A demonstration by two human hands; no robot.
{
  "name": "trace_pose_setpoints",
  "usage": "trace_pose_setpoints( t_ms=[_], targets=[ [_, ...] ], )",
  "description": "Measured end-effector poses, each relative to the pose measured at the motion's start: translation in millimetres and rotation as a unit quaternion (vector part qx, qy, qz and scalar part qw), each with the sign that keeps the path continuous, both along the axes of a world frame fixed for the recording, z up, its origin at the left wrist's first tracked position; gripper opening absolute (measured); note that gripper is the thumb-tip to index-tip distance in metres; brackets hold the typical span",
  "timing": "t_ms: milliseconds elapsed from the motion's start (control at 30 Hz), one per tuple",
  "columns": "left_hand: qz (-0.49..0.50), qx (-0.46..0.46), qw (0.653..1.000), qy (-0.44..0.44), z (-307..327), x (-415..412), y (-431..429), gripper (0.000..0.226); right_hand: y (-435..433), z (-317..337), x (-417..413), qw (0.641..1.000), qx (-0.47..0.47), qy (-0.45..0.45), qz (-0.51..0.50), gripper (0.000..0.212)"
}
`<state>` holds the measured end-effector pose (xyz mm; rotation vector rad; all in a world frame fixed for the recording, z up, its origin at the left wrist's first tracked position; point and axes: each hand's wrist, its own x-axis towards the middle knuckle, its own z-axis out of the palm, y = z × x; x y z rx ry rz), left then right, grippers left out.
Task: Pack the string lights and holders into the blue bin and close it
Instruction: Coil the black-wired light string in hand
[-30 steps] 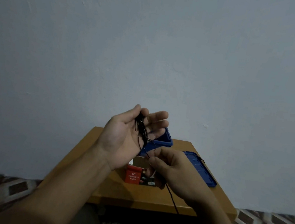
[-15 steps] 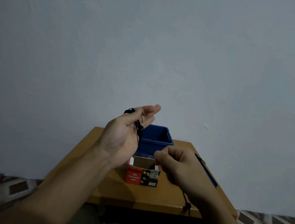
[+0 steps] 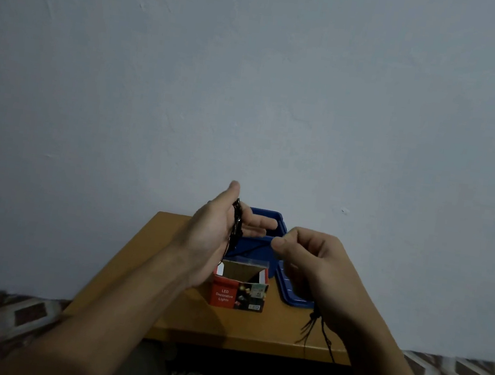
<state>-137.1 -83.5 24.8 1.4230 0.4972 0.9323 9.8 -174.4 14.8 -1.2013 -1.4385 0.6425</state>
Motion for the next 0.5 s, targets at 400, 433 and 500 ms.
trace_pose_setpoints(
  t_ms=[400,433,500],
  targets=[
    [-0.065,0.000,0.987,0.150,-2.8,-1.2,-3.8,0.058,-3.6,16.6,0.8,0.998,0.062,0.002,-0.003,0.023],
    [-0.064,0.000,0.984,0.164,-3.2,-1.4,-3.6,0.061,-3.1,17.4,1.8,0.998,0.065,-0.001,-0.005,0.020],
    [-0.063,0.010,0.980,0.188,-2.9,-1.2,-4.5,0.063,-2.4,18.4,3.5,0.997,0.073,-0.014,-0.005,0.017]
  ],
)
